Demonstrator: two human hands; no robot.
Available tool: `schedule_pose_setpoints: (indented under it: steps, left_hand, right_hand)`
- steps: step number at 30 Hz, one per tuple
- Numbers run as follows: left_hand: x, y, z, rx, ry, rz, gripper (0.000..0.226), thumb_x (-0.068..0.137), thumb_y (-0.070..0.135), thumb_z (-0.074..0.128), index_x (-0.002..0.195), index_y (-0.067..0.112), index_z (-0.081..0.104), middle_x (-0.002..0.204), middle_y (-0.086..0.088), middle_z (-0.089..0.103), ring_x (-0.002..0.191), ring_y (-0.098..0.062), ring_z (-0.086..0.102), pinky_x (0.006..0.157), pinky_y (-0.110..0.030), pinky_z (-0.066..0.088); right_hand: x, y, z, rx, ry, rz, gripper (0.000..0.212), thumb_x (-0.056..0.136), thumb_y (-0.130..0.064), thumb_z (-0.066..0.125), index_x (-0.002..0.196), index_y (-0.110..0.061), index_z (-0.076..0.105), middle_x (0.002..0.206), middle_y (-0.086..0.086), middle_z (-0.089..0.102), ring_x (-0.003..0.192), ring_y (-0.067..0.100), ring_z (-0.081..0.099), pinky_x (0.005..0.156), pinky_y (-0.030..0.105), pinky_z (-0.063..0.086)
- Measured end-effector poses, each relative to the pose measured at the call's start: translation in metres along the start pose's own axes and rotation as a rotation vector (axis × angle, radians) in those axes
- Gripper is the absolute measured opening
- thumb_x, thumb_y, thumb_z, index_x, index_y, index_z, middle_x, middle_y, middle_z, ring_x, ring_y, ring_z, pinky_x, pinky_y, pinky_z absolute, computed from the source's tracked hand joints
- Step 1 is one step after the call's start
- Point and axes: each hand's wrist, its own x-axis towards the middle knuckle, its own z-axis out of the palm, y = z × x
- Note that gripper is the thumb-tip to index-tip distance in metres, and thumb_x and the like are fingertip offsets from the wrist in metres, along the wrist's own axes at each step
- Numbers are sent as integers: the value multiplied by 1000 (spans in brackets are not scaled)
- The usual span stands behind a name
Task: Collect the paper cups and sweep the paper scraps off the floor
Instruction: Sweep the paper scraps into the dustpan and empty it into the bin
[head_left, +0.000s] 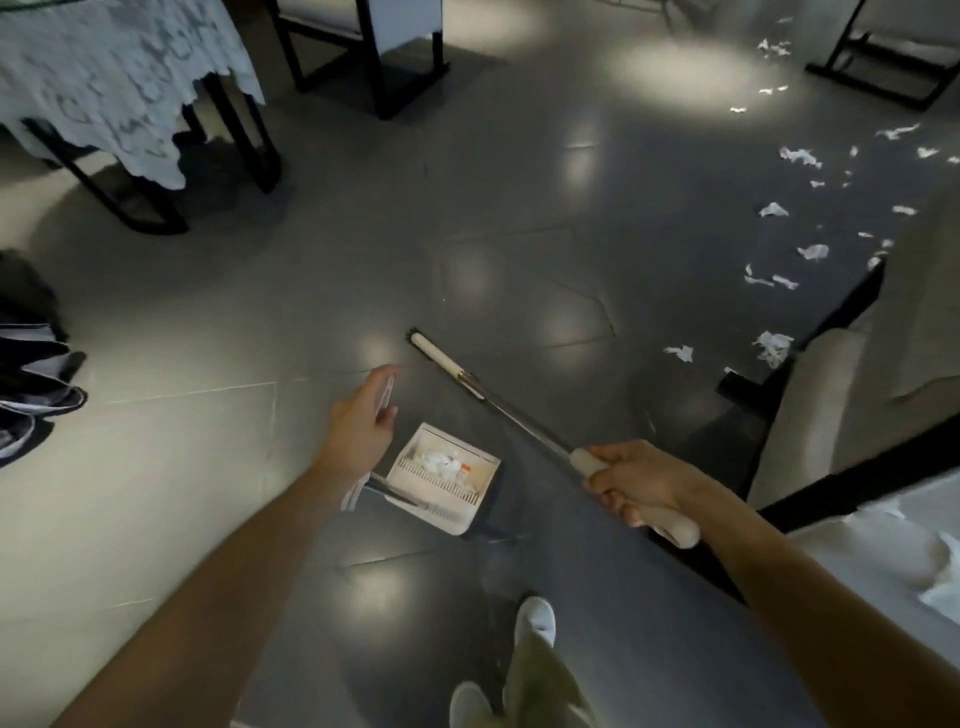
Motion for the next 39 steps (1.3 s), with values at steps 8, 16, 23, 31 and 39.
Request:
schedule_pose_setpoints:
  steps: [8, 16, 23, 31, 39]
  left_hand:
    - [53, -74, -58, 38, 73, -173, 44, 93, 9, 55, 130, 29, 43, 116, -11, 61, 96, -27, 59, 77, -27, 40]
    - [116, -131, -95, 6, 119, -318, 43, 94, 12, 53, 126, 36, 39, 104, -2, 55, 79, -15, 55, 74, -27, 43]
    - [169, -162, -123, 17, 73, -322, 39, 96, 14, 51, 123, 39, 37, 99, -3, 56, 75, -17, 57, 69, -27, 44]
    - [196, -159, -133, -76, -68, -261, 45, 94, 11, 53, 131, 34, 39, 123, -9, 56, 104, -28, 55, 84, -33, 44]
    - [257, -97, -121, -32, -167, -46, 42, 95, 9, 52, 127, 33, 42, 107, 0, 56, 93, -18, 54, 77, -31, 43]
  right_hand:
    - [108, -97, 60, -301, -2, -57, 34, 89, -4, 56, 123, -2, 54, 62, 10, 52, 43, 16, 47, 42, 24, 40]
    - [194, -161, 104, -585, -22, -68, 35, 93, -11, 53, 127, -3, 51, 98, 11, 52, 59, 13, 44, 54, 22, 39]
    - [195, -183, 155, -837, -160, -42, 28, 93, -14, 55, 120, -6, 56, 120, 12, 59, 110, 23, 58, 85, 25, 44]
    - [157, -260, 134, -388, -270, 191, 37, 93, -6, 53, 130, 1, 51, 45, -2, 46, 39, 6, 40, 38, 16, 34]
    - [146, -227, 108, -364, 3, -34, 39, 89, -12, 60, 128, -9, 55, 57, 1, 54, 34, 4, 46, 41, 17, 40]
